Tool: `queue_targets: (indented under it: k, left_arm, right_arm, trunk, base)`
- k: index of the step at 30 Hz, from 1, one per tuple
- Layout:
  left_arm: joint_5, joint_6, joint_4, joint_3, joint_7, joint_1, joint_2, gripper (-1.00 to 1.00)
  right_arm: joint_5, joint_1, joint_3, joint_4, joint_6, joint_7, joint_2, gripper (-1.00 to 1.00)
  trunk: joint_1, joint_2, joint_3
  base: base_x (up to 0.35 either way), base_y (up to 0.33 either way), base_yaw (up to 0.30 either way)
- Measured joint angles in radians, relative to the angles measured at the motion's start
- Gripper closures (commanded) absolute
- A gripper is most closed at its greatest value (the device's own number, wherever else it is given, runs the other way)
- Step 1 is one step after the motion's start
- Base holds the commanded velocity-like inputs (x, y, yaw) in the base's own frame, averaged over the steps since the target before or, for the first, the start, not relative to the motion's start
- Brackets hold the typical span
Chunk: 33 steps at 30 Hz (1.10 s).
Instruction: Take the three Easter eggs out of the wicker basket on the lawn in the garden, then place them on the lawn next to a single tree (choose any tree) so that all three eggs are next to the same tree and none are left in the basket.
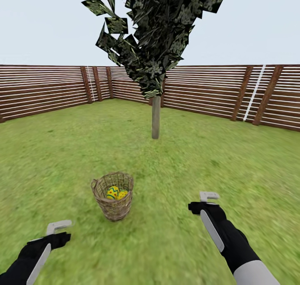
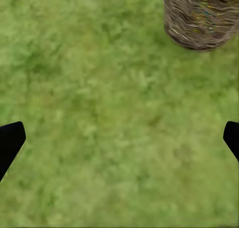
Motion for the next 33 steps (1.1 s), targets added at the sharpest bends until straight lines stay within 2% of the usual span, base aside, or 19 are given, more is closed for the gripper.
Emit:
queue_targets:
  k: [5,9,10,14,17,29,33]
  left_arm:
    - [0.006,0.005,0.011,0.073,-0.158,0.0,0.096,-1.0]
    - [0.006,0.006,0.01,0.108,-0.189,0.0,0.125,-1.0]
    - [0.005,0.005,0.007,0.11,-0.19,0.0,0.124,-1.0]
    - [0.002,0.003,0.001,0.106,-0.191,0.0,0.081,-1.0]
    - [0.002,0.003,0.001,0.108,-0.191,0.0,0.065,-1.0]
    - [0.004,0.005,0.002,0.111,-0.192,0.0,0.062,-1.0]
    - [0.003,0.005,-0.002,0.117,-0.192,0.0,0.066,-1.0]
  right_arm:
    - [0.0,0.0,-0.001,0.0,0.0,0.0,0.0,-1.0]
    - [0.002,0.0,-0.004,0.0,-0.001,0.0,-0.001,-1.0]
    - [0.004,0.0,-0.004,0.0,-0.001,0.0,-0.001,-1.0]
    - [0.007,0.0,-0.005,0.0,-0.001,-0.001,-0.001,-1.0]
    - [0.008,0.0,-0.006,0.0,-0.002,-0.002,-0.001,-1.0]
    - [0.006,0.0,-0.007,0.0,-0.002,-0.004,-0.001,-1.0]
    - [0.007,0.0,-0.007,0.0,-0.002,-0.004,-0.001,-1.0]
  trunk:
    - [0.0,0.0,0.0]
    - [0.0,0.0,0.0]
    - [0.0,0.0,0.0]
    - [0.001,0.0,0.0]
    - [0.0,0.0,0.0]
    - [0.0,0.0,0.0]
    - [0.0,0.0,0.0]
  base:
    - [0.318,0.173,0.0]
    - [0.311,0.162,0.0]
    - [0.166,0.07,0.0]
    - [0.062,0.023,0.0]
    - [0.075,-0.139,0.0]
    - [0.198,-0.281,0.0]
    - [0.153,-0.071,0.0]
